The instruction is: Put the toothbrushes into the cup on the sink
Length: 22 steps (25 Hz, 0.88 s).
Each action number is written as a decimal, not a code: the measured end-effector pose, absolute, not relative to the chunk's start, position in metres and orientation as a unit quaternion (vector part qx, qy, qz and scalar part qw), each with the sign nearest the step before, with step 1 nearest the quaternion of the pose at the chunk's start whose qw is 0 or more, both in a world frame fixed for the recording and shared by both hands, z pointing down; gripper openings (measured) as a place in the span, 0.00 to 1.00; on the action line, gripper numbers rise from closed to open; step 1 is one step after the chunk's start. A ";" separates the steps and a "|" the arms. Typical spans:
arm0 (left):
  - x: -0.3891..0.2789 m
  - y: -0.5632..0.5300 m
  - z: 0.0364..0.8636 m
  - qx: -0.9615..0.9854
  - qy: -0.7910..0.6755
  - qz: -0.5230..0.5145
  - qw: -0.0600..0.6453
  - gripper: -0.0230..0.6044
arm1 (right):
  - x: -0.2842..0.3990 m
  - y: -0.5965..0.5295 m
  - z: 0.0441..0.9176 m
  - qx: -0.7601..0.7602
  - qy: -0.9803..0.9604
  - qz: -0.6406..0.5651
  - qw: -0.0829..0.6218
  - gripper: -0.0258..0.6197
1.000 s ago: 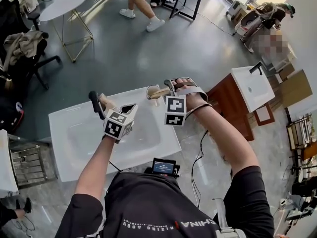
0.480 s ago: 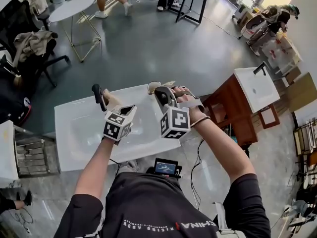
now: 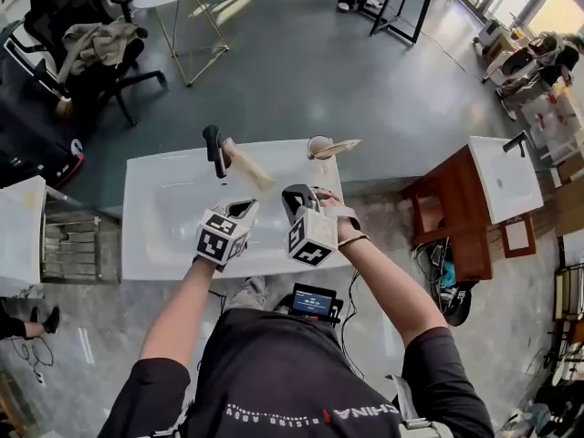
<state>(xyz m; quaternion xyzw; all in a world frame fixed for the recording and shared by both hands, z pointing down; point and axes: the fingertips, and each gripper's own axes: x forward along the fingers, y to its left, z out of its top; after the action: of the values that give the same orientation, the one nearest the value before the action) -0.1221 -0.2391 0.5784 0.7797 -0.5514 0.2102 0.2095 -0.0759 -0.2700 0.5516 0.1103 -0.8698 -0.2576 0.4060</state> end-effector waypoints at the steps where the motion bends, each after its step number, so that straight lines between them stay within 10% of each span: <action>1: -0.126 -0.235 0.582 0.775 -0.555 0.211 0.215 0.05 | -0.078 -0.267 0.560 0.107 -0.874 -0.244 0.407 0.05; 22: -0.189 -0.236 0.628 0.756 -0.562 0.191 0.275 0.05 | -0.145 -0.305 0.664 0.152 -0.897 0.097 0.404 0.32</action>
<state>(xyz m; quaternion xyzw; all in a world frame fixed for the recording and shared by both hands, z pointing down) -0.1886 -0.2357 0.6276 0.7563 -0.5621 0.1912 0.2749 -0.1452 -0.3051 0.6637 0.1517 -0.8969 0.0972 0.4039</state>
